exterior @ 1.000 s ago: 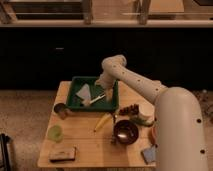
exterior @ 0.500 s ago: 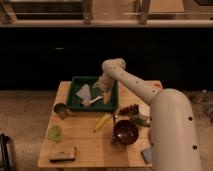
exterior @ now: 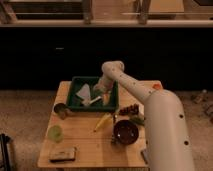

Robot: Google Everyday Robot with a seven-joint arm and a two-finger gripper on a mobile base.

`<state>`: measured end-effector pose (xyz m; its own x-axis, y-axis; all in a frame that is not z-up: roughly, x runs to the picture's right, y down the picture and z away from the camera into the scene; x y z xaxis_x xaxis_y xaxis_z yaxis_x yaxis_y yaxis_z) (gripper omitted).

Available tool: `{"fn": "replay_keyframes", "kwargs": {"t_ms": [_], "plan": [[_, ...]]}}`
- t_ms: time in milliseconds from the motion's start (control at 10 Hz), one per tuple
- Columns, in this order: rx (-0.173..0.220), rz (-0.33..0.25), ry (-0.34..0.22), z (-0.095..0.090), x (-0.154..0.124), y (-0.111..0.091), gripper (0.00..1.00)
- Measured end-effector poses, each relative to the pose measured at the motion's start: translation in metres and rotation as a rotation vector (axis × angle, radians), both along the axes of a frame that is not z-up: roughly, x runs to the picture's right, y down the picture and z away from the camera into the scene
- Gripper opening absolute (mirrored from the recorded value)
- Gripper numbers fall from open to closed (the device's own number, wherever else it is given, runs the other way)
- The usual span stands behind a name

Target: Place brush in table surface

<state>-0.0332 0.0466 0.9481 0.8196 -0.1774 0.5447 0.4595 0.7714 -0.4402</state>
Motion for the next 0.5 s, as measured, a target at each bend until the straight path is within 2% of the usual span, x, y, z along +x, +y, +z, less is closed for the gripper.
{"fn": "replay_keyframes", "kwargs": {"t_ms": [500], "plan": [[-0.041, -0.004, 0.019, 0.014, 0.005, 0.01, 0.8]]}}
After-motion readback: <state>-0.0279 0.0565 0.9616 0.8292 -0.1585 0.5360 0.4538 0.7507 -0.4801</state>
